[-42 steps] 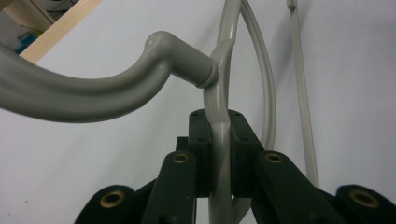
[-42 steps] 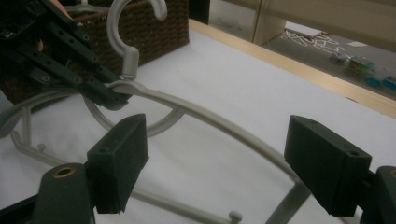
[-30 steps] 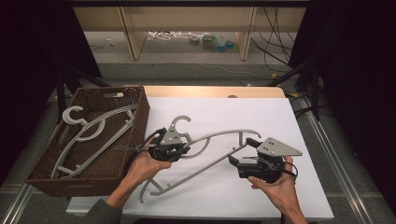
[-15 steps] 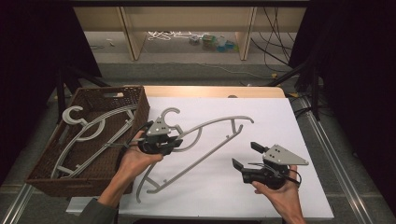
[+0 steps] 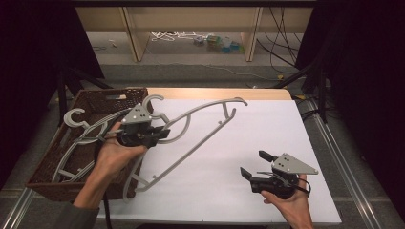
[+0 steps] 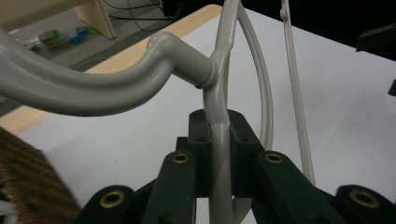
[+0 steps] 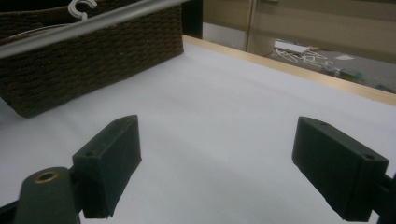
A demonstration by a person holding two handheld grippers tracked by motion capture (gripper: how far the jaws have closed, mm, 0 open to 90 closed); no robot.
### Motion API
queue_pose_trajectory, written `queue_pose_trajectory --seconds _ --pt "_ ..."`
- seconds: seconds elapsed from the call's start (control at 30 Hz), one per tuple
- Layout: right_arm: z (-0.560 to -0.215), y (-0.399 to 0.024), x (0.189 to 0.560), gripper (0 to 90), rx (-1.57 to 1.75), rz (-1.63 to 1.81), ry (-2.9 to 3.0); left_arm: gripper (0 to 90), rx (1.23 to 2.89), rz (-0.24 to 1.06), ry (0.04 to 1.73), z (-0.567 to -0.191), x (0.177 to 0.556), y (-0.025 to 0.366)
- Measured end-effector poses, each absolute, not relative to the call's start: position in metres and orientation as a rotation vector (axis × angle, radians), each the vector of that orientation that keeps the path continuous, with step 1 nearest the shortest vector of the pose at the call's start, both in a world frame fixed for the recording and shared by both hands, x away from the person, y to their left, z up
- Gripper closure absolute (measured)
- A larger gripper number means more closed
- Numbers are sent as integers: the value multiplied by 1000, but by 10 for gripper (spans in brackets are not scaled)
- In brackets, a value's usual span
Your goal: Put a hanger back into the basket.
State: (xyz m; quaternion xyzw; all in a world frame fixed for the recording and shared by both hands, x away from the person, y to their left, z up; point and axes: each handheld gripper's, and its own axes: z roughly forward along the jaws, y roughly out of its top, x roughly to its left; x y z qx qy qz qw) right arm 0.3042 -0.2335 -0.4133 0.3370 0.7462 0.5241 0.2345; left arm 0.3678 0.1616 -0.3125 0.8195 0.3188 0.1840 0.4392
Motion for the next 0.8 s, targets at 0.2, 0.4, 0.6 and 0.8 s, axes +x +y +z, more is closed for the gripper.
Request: queue_pose_trajectory --seconds 0.2,0.4,0.6,0.8 --pt "-414 -235 303 165 959 1416 2062 820 2030 554 776 -279 365 188" --pt "-415 -236 303 165 965 1442 2050 820 2026 607 856 -269 370 217" --pt "-414 -238 302 164 981 1398 2071 820 2010 648 904 -270 380 247" --pt "-416 -238 304 164 968 1407 2051 820 1972 683 969 -276 392 269"
